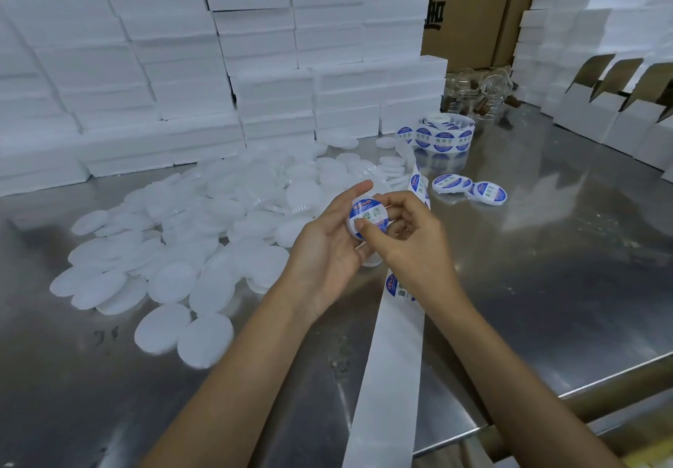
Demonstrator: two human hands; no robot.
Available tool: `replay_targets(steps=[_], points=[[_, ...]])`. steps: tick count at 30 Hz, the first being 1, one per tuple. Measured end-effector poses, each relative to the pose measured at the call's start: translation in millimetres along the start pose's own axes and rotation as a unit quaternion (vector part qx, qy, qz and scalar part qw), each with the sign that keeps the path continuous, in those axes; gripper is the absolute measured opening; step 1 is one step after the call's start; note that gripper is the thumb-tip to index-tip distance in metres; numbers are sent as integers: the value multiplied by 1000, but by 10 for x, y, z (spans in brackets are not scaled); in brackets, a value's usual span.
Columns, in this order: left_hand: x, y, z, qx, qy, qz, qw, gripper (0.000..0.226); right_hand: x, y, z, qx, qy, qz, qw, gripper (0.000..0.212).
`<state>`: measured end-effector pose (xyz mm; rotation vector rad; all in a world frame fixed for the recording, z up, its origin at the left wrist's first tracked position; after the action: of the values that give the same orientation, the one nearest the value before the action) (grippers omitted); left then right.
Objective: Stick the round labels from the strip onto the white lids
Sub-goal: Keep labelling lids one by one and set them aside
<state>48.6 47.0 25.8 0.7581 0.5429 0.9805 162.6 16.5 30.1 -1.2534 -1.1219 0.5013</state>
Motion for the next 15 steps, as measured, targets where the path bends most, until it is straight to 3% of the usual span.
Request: replay_targets(steps=[4,12,15], points=[[2,12,-23,-56,3,-14,998,38,14,31,-111,-52,37,2,998,69],[-20,-9,58,-53,-57,-28,997,40,-48,-117,-62,-157,21,-109,981,35],[-31,-15,64,-57,-67,-43,995,40,-44,-149,-99,-151,44,-151,976,38]])
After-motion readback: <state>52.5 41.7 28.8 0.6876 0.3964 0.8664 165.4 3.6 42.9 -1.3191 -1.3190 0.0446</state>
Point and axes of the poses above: each hand's wrist, its own x-axis towards the middle knuckle, its own z-axis out of the palm, y = z × x, the point moved 6 cm from there along x, towards the middle knuckle, and after that the axes turned 2 degrees about y, right-handed, at the moved point
